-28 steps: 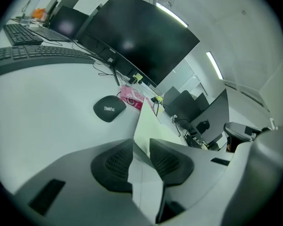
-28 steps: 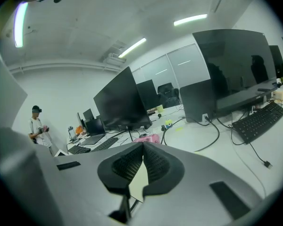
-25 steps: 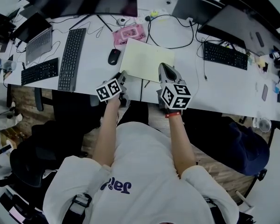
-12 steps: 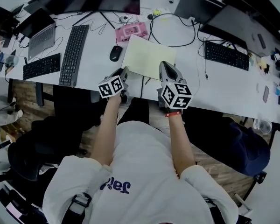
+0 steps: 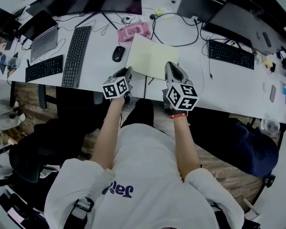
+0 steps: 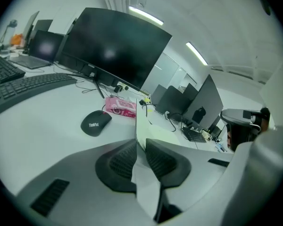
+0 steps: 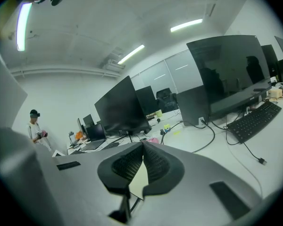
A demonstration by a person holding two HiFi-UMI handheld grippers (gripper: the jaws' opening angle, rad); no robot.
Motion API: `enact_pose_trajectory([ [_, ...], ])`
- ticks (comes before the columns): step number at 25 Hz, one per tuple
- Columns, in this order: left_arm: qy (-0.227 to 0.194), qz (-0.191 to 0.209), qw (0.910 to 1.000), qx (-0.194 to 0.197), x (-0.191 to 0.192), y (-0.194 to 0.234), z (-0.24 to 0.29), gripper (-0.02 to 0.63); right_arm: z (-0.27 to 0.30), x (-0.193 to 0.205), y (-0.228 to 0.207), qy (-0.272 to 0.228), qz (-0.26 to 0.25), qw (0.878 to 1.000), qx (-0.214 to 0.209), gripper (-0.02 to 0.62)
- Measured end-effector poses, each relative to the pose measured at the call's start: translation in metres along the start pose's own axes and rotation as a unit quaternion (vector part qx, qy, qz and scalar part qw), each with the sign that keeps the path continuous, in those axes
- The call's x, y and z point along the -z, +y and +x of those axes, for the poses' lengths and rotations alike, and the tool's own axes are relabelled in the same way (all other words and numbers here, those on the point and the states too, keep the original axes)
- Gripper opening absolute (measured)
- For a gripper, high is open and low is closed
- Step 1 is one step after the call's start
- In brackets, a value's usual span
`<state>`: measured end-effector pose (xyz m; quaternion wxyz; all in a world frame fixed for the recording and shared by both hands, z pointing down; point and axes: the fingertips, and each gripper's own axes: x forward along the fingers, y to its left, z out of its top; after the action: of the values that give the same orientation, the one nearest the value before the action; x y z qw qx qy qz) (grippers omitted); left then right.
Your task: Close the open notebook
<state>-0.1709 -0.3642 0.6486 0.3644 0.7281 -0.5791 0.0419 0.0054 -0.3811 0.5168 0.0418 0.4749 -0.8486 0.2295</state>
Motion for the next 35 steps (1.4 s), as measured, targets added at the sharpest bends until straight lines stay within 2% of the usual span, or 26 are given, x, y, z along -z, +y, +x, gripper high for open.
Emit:
enact_pose_trajectory([
  [3, 0.006, 0.064, 0.9980, -0.003, -0.004, -0.015, -0.004, 0.077, -0.005, -0.002, -0.004, -0.004, -0.005, 1.000, 0.007, 0.015],
  [5, 0.009, 0.106, 0.9943, -0.005, -0.005, -0.025, -0.005, 0.075, -0.010, -0.005, -0.006, -0.005, -0.034, 0.999, 0.018, 0.015],
  [8, 0.009, 0.138, 0.9904, -0.005, -0.008, -0.036, -0.007, 0.071, -0.015, -0.010, -0.008, -0.011, -0.050, 0.998, 0.024, 0.015],
  [11, 0.002, 0.142, 0.9898, -0.004, -0.007, -0.045, -0.007, 0.063, -0.020, -0.010, -0.012, -0.016, -0.038, 0.999, 0.023, 0.015],
  [15, -0.010, 0.127, 0.9919, 0.002, -0.005, -0.055, -0.007, 0.048, -0.026, -0.009, -0.019, -0.019, -0.031, 0.999, 0.028, 0.015],
  [26, -0.023, 0.132, 0.9909, 0.010, -0.003, -0.077, -0.007, 0.034, -0.037, -0.006, -0.030, -0.025, -0.014, 0.999, 0.036, 0.015],
  [35, -0.020, 0.159, 0.9870, 0.018, 0.001, -0.094, -0.008, 0.032, -0.047, -0.014, -0.035, -0.039, -0.012, 0.998, 0.045, 0.015],
])
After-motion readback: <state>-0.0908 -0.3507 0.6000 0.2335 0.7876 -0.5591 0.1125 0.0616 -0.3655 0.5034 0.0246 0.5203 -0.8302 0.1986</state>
